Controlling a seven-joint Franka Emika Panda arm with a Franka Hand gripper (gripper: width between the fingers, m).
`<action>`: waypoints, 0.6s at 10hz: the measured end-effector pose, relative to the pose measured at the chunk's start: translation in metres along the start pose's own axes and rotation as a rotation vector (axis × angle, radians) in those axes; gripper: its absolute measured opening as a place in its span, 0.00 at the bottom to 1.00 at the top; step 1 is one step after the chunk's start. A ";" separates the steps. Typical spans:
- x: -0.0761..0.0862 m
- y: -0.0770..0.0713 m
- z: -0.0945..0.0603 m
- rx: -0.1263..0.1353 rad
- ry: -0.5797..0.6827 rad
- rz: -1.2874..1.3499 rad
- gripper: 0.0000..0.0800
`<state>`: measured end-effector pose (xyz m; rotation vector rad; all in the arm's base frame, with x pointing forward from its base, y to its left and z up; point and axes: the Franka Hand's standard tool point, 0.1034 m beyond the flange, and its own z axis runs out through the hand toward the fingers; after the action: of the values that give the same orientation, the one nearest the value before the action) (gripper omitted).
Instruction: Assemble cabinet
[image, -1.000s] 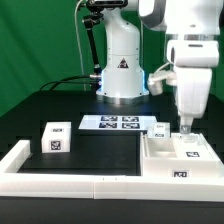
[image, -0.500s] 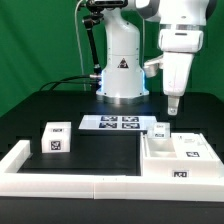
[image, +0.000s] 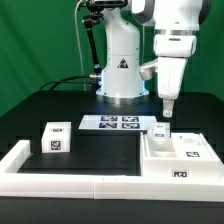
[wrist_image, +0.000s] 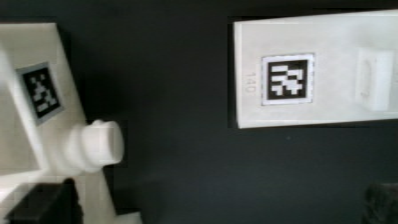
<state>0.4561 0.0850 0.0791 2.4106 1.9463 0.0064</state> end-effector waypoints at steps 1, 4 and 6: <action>-0.001 -0.006 0.004 0.007 0.000 0.002 1.00; -0.008 -0.042 0.020 0.008 0.030 -0.004 1.00; -0.009 -0.056 0.033 0.007 0.055 0.000 1.00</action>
Offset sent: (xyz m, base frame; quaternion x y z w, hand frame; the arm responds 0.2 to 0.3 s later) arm -0.0479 0.0025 -0.0201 -0.0077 0.0409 0.0029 0.9991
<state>0.4007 0.0867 0.0442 2.4407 1.9715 0.0670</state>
